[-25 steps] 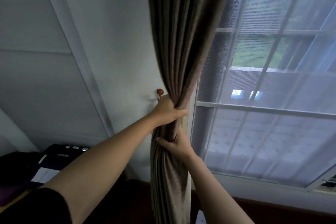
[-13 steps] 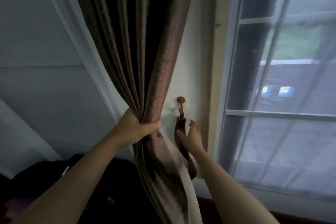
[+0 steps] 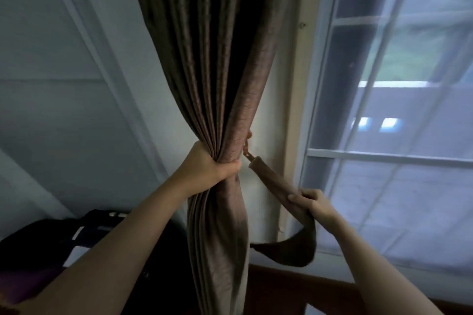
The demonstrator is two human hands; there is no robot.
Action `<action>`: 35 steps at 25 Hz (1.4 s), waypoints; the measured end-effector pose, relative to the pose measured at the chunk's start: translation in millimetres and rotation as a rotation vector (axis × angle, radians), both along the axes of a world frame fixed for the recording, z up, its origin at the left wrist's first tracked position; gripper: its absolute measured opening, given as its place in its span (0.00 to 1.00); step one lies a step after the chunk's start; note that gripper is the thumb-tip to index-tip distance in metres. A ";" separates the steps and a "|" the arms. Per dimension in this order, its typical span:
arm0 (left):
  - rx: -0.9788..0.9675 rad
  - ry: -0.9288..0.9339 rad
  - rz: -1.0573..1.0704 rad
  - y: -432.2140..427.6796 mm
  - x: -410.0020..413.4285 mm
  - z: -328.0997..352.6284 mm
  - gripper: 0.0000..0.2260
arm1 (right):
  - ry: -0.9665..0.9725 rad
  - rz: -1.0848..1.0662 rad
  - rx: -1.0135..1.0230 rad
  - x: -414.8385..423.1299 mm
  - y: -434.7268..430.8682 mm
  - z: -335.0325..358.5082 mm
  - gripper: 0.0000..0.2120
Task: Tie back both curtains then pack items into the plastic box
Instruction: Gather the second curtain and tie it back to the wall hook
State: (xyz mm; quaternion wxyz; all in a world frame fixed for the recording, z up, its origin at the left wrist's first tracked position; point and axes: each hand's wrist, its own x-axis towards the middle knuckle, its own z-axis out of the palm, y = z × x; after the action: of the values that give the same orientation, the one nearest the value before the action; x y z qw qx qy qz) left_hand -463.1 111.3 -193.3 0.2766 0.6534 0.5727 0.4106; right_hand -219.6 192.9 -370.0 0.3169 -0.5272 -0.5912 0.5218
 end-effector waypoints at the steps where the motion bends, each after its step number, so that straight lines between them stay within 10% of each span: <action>1: -0.010 -0.007 -0.010 1.9 8.0 -1.2 0.15 | -0.129 0.037 0.011 21.7 -1.5 12.4 0.17; 13: -0.068 -0.073 0.032 38.8 117.0 -19.2 0.13 | -0.819 -0.152 0.629 5.0 -100.8 108.9 0.10; 25: -0.290 -0.149 0.097 55.8 145.9 -10.8 0.20 | 0.562 -0.717 0.184 -81.2 -119.0 78.8 0.11; 32: -0.281 -0.143 0.047 58.2 147.0 -13.5 0.19 | -0.001 -0.881 0.086 -65.0 -78.8 78.9 0.42; 35: -0.253 -0.160 0.048 61.5 147.9 -15.7 0.18 | 0.021 -0.786 0.211 -71.2 -61.2 75.4 0.35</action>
State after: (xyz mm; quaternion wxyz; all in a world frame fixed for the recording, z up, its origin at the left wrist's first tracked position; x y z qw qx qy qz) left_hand -315.2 172.8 -209.0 0.3917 0.5646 0.6114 0.3925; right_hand -290.8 131.8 -294.5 0.5508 -0.6721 -0.3916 0.3027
